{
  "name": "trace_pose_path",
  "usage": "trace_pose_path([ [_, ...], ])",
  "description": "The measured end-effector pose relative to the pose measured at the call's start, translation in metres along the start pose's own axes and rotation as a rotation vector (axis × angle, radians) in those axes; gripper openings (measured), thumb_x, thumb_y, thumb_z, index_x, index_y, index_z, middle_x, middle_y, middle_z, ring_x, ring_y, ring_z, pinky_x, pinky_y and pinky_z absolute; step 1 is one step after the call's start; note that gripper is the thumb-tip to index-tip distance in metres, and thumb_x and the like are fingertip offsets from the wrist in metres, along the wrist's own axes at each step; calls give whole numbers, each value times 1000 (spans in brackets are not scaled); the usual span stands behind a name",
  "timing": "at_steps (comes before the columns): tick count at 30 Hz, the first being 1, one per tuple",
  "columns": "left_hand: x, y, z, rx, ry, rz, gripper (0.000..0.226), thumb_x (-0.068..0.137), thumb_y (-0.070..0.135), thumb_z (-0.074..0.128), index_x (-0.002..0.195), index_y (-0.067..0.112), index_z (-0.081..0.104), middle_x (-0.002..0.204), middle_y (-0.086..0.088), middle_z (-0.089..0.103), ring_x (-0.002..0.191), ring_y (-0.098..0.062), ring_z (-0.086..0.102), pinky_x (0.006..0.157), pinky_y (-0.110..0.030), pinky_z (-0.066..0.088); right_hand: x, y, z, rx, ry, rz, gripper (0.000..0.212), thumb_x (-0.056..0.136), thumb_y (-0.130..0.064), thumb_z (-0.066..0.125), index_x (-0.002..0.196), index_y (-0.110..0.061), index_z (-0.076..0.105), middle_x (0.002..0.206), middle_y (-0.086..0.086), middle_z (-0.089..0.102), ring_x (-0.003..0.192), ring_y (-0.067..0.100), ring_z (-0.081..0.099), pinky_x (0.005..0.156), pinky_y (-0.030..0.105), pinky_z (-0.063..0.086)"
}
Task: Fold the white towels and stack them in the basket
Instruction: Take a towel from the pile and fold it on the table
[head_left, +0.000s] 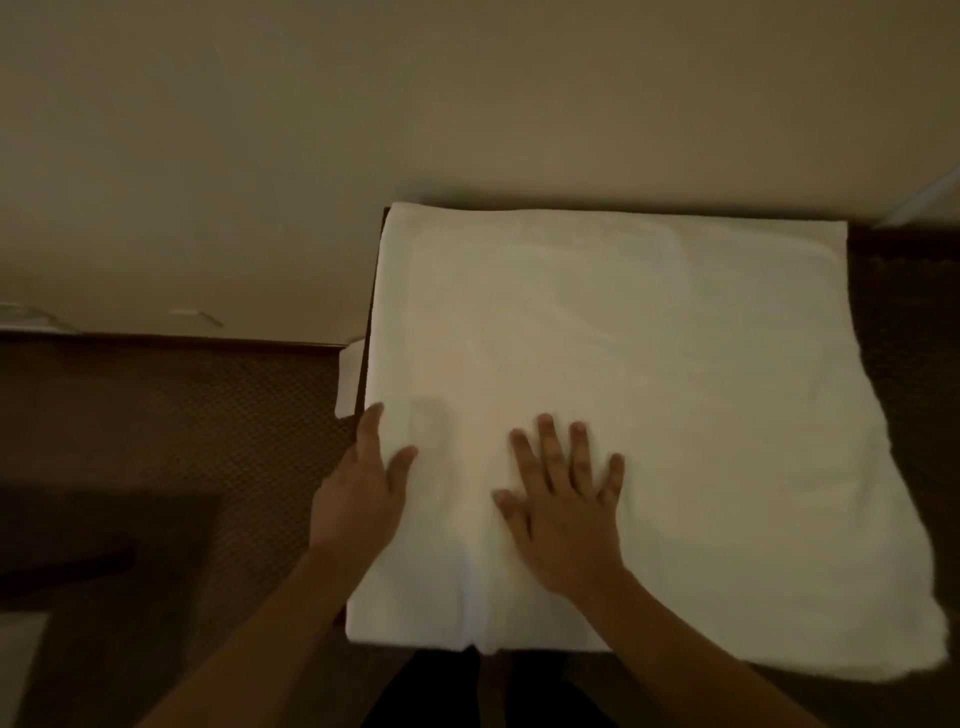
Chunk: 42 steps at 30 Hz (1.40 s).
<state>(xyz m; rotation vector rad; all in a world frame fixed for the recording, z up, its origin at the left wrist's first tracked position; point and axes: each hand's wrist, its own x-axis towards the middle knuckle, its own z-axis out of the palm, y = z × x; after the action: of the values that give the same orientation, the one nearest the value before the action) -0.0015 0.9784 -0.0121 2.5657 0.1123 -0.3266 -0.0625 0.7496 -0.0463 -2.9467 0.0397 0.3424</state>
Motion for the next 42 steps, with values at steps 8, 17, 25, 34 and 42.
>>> trace_pose_path([
  [8, -50, 1, 6, -49, 170, -248, 73, 99, 59, 44, 156, 24, 15, 148, -13, 47, 123, -37, 56, 92, -52, 49, -24, 24, -4, 25, -10, -41, 71, 100, -64, 16, 162, -29, 5, 169, 4, -9, 154, 32, -13, 117, 65, -12],
  [17, -128, -40, 25, 46, 145, -195, 48, 105, 43, 39, 146, 21, 31, 136, -17, 54, 107, -39, 62, 82, -50, 51, -96, 27, 19, -36, -5, -228, 63, 103, -61, 22, 160, -38, 14, 169, -3, 6, 156, 28, 6, 118, 67, 1],
  [25, -138, -29, 45, 237, 368, -134, 42, 95, 12, 57, 136, 16, 50, 139, -19, 47, 120, -45, 47, 96, -61, 39, -119, 77, -1, -39, -103, 19, 63, 104, -56, 11, 159, -36, -13, 165, -3, -25, 153, 26, -20, 114, 66, -15],
  [34, -130, 3, 94, 500, -56, 284, 68, 96, 67, 8, 159, 42, 11, 170, 2, 4, 155, -27, 6, 120, -58, 8, -190, 192, -20, 202, -109, 575, 63, 104, -58, 15, 159, -39, -9, 167, -9, -17, 154, 19, -15, 117, 68, -8],
  [42, -137, 110, 129, 265, 62, 293, 52, 87, 37, 45, 134, 19, 57, 154, -13, 41, 142, -40, 33, 112, -63, 27, -194, 260, -38, 508, 354, 836, 43, 99, -40, 55, 140, -26, 53, 144, 6, 50, 132, 27, 44, 105, 53, 36],
])
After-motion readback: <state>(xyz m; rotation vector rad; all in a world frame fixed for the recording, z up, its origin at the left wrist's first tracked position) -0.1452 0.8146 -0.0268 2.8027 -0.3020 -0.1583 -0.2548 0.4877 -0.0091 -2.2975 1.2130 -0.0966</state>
